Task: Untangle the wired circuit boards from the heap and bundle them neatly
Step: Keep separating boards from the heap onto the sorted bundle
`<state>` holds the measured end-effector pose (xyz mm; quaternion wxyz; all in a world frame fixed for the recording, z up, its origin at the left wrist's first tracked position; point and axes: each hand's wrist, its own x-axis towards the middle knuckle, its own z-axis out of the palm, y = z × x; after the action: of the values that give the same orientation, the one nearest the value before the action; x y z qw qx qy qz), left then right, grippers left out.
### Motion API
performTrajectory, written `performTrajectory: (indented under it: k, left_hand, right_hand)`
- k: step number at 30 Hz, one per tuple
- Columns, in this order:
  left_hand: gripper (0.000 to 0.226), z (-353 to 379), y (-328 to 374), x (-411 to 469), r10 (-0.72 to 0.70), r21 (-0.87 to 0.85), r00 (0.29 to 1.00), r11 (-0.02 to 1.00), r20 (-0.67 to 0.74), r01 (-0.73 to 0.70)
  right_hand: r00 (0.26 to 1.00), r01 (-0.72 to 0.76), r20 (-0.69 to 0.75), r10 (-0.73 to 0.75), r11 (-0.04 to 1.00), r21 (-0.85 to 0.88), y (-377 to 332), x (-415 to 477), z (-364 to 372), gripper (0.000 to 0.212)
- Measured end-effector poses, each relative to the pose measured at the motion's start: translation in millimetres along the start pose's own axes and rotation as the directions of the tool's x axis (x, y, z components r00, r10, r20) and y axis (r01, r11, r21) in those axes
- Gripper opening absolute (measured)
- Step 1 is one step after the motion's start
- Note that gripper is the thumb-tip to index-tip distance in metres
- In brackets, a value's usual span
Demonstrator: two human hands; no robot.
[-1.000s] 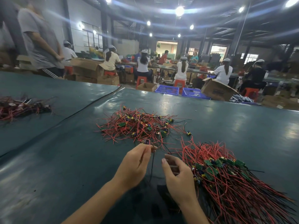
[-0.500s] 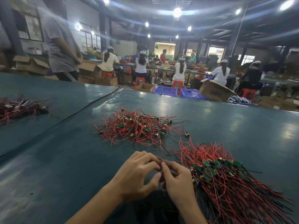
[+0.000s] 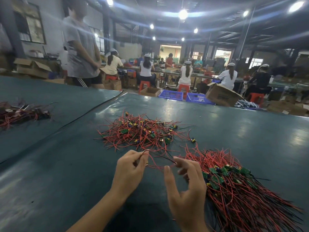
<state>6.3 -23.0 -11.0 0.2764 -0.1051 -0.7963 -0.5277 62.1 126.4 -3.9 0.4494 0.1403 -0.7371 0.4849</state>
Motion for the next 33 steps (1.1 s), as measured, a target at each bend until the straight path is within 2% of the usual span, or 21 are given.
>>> performTrajectory:
  k: [2,3,5,7,9,12,15,17,21,26,28,33]
  left_hand:
    - [0.026,-2,-2,3,-0.138,-0.059,0.990,0.989,-0.042,0.135]
    - [0.026,-2,-2,4,-0.199,-0.092,0.979,0.977,-0.042,0.194]
    - [0.034,-1,0,3,-0.294,-0.183,0.956,0.940,0.001,0.289]
    - [0.046,2,7,-2,-0.315,-0.256,0.947,0.913,0.058,0.319]
    - [0.054,7,15,-9,-0.299,-0.289,0.950,0.906,0.087,0.311]
    - [0.054,16,24,-19,-0.283,-0.304,0.951,0.902,0.124,0.308]
    - [0.044,21,29,-26,-0.283,-0.306,0.941,0.893,0.187,0.330]
    - [0.038,20,31,-26,-0.351,-0.354,0.908,0.839,0.227,0.413]
    - [0.039,20,36,-22,-0.560,-0.491,0.742,0.560,0.370,0.667]
    - [0.039,18,37,-23,-0.577,-0.572,0.650,0.346,0.494,0.743]
    - [0.038,17,36,-22,-0.564,-0.562,0.636,0.330,0.527,0.759]
    - [0.034,18,35,-24,-0.531,-0.499,0.655,0.425,0.538,0.755]
  right_hand:
    - [0.999,0.045,0.025,-0.046,0.998,0.051,-6,-5,4,0.014]
    - [0.997,0.001,0.081,-0.009,0.995,0.099,-8,-8,7,0.010]
    - [0.943,-0.241,0.271,0.195,0.959,0.147,-12,-14,15,0.022]
    - [0.828,-0.461,0.398,0.394,0.883,0.085,-10,-16,21,0.035]
    - [0.770,-0.579,0.377,0.515,0.812,0.073,-4,-14,24,0.032]
    - [0.733,-0.679,0.257,0.630,0.700,0.219,3,-6,24,0.030]
    - [0.703,-0.710,0.240,0.670,0.638,0.297,6,-3,19,0.027]
    - [0.686,-0.725,0.230,0.690,0.625,0.288,8,-2,16,0.032]
    - [0.662,-0.744,0.204,0.721,0.598,0.299,11,1,14,0.035]
    - [0.699,-0.713,0.249,0.671,0.621,0.326,9,3,9,0.034]
    - [0.710,-0.704,0.268,0.652,0.639,0.311,7,3,10,0.034]
    - [0.692,-0.719,0.249,0.678,0.616,0.322,4,3,12,0.019]
